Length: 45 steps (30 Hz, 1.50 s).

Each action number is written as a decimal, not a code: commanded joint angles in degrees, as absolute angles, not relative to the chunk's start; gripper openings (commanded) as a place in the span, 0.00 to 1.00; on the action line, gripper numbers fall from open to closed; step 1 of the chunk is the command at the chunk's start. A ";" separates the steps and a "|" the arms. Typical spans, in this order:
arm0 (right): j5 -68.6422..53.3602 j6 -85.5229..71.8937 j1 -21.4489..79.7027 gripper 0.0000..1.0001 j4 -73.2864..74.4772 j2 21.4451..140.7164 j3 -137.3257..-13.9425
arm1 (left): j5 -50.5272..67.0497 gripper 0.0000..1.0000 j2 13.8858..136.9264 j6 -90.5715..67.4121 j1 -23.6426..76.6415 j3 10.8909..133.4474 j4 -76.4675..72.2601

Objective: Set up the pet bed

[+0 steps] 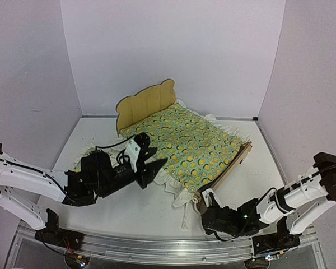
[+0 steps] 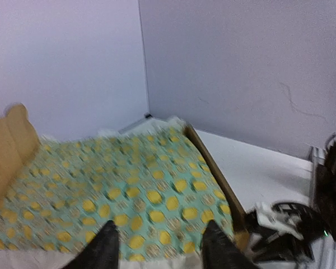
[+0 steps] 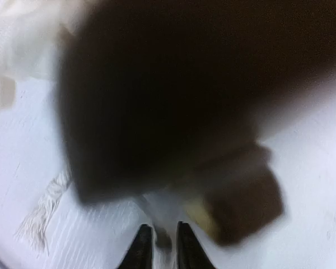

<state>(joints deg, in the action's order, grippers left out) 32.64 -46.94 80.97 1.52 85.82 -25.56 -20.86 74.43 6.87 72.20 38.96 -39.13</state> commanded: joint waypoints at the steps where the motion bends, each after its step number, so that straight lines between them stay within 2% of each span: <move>1: 29.09 -45.71 81.12 0.31 9.94 76.49 -27.21 | -6.60 0.75 74.28 -7.05 72.46 31.80 -33.64; 4: 29.63 -44.41 81.12 0.46 14.81 69.69 -28.34 | -1.48 0.76 80.94 -7.05 73.22 33.04 -33.60; 9: 34.90 -42.31 79.67 0.56 22.18 59.60 -33.15 | -1.72 0.74 93.78 -3.77 74.01 41.05 -33.80; 11: 32.20 -40.94 75.51 0.61 23.32 57.44 -34.41 | -3.76 0.73 97.17 -2.05 74.77 43.50 -34.44; 14: 21.58 -39.29 64.31 0.61 24.50 56.97 -36.21 | -8.75 0.72 100.99 2.49 76.74 45.66 -34.54; 16: 18.62 -38.01 60.07 0.61 25.29 57.01 -37.58 | -13.50 0.70 102.00 4.92 78.69 46.16 -35.01; 22: 12.97 -37.01 51.92 0.60 30.70 60.07 -42.20 | -27.42 0.59 105.22 15.99 84.70 46.77 -41.34; 28: 11.89 -35.72 50.06 0.60 31.68 58.30 -42.38 | -34.76 0.46 109.48 23.28 85.86 50.23 -44.68; 33: 11.15 -35.60 49.98 0.58 32.08 57.56 -42.09 | -41.19 0.56 110.30 26.75 85.79 50.81 -47.67; 38: 10.98 -34.84 49.89 0.58 32.17 57.74 -42.58 | -41.75 0.71 106.00 24.84 85.83 46.86 -48.28; 42: 11.41 -34.34 49.76 0.58 32.39 57.51 -42.70 | -38.07 0.71 107.03 27.41 85.79 47.29 -48.25; 45: 11.36 -34.18 49.66 0.58 32.83 57.39 -43.24 | -37.51 0.61 110.12 29.32 85.70 49.63 -48.22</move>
<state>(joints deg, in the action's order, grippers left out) 11.18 -35.24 50.09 32.88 58.61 -40.12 -38.59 108.71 26.22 85.93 46.81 -45.28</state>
